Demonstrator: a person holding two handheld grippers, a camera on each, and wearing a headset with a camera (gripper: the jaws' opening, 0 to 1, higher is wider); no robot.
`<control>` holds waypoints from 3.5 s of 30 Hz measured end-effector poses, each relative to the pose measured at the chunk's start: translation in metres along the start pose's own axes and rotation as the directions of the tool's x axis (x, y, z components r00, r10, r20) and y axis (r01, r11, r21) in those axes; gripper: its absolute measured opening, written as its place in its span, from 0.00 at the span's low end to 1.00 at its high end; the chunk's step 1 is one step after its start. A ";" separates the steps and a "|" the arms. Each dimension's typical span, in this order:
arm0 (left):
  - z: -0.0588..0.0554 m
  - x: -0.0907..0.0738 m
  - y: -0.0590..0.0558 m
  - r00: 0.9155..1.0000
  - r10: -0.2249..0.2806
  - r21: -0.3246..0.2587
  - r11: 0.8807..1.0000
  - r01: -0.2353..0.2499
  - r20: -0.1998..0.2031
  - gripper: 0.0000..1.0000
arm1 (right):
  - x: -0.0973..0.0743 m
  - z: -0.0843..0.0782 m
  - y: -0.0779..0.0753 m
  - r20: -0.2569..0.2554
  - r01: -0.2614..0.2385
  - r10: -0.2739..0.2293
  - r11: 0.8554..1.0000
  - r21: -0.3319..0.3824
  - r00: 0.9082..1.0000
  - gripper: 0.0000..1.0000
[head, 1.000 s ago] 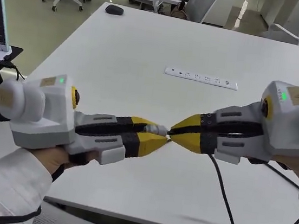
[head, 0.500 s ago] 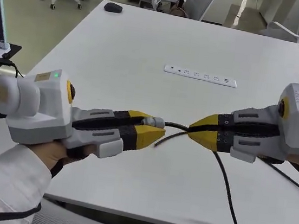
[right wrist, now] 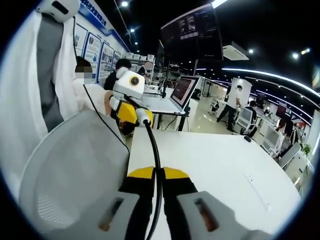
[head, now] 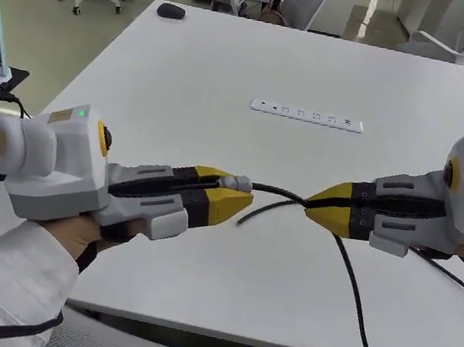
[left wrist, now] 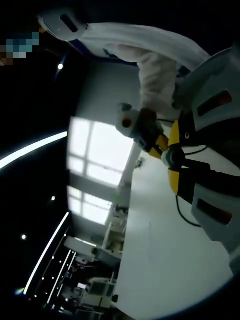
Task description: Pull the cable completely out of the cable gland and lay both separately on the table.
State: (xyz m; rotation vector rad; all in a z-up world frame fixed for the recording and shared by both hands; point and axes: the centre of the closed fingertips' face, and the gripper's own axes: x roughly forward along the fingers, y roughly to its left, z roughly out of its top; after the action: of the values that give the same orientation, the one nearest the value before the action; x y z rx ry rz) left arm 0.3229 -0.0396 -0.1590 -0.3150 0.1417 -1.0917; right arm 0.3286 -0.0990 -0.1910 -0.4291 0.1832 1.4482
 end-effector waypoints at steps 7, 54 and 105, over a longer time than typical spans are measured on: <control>0.001 -0.001 0.001 1.000 0.005 0.000 1.000 -0.005 0.005 0.16 | -0.003 -0.004 -0.002 -0.004 0.004 -0.004 1.000 0.019 1.000 0.03; 0.014 -0.011 0.023 0.991 0.103 -0.068 0.993 -0.098 0.081 0.16 | 0.007 -0.064 -0.063 -0.180 0.207 -0.183 0.971 0.124 0.966 0.02; 0.011 -0.022 0.052 0.977 0.187 -0.187 0.968 -0.166 0.100 0.16 | 0.130 -0.134 -0.269 -0.406 0.067 -0.034 0.995 0.067 0.913 0.03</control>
State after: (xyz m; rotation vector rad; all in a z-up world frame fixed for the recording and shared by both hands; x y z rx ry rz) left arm 0.3605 0.0038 -0.1660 -0.5163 0.1607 -0.8826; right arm 0.6275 -0.0489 -0.3158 -0.6622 0.5581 1.2818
